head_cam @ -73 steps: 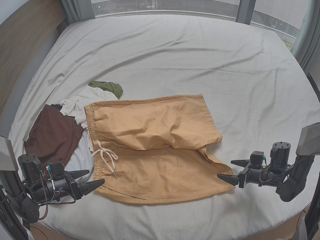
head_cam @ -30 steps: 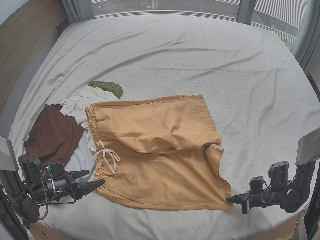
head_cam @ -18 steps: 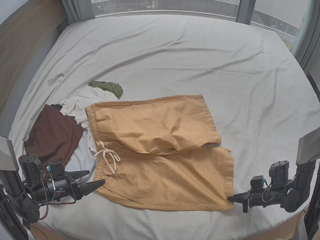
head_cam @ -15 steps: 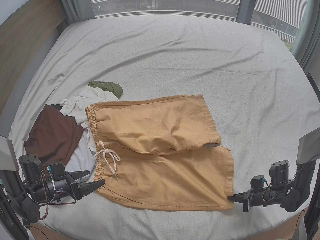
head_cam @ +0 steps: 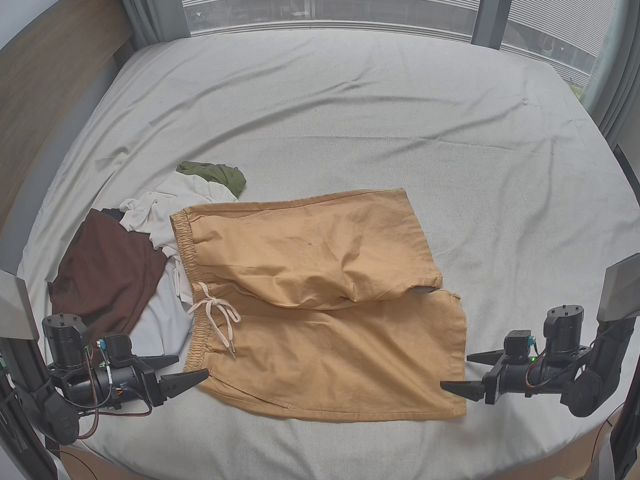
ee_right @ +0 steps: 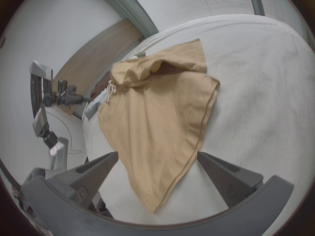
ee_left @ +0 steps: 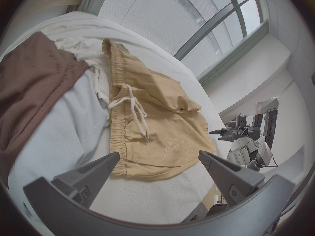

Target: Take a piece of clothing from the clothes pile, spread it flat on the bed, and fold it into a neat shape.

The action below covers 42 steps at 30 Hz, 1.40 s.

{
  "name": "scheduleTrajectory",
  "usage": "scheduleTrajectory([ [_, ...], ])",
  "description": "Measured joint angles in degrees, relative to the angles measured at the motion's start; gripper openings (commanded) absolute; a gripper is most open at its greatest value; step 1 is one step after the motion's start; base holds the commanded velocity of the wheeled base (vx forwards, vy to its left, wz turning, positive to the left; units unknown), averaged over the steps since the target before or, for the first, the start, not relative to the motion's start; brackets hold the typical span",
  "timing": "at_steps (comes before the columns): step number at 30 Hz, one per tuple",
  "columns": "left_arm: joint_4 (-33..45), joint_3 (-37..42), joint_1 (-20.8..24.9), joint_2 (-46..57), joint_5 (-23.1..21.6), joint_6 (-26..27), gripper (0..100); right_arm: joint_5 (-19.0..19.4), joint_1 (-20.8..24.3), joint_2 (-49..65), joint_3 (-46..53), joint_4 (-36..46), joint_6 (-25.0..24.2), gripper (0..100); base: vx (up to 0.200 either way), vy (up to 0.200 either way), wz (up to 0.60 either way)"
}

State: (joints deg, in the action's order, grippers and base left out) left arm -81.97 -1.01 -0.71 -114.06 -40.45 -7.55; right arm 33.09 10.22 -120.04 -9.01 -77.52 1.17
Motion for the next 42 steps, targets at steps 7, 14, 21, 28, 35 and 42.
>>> scheduleTrajectory([
  [7, 2.13, 0.00, -1.02, -0.22, 0.07, -0.61, 100, -0.35, 0.44, 3.10, -3.96, -0.40, -4.23, 100, 0.000, 0.000, 0.00],
  [14, 5.22, 0.02, -1.49, -0.94, 0.20, -0.74, 100, -0.51, 0.37, 3.91, -6.51, -0.46, -4.40, 100, 0.000, 0.000, 0.00],
  [21, -0.09, 0.00, -2.01, -5.44, 0.44, -0.55, 100, -0.57, 0.26, 4.13, -7.39, -0.46, -4.43, 100, 0.000, 0.000, 0.00],
  [28, -6.74, -0.06, -3.06, -12.87, 0.49, -0.83, 100, -0.60, 0.15, 4.14, -7.94, -0.49, -4.45, 100, 0.000, 0.000, 0.00],
  [35, -6.90, -1.55, -3.15, -15.65, 0.51, -3.38, 100, -0.60, 0.15, 4.14, -8.33, -0.51, -4.43, 100, 0.000, 0.000, 0.00],
  [42, -6.90, -3.25, -2.60, -16.30, 0.49, -4.74, 100, -0.60, 0.33, 4.17, -8.37, -0.51, -4.43, 100, 0.000, 0.000, 0.00],
])
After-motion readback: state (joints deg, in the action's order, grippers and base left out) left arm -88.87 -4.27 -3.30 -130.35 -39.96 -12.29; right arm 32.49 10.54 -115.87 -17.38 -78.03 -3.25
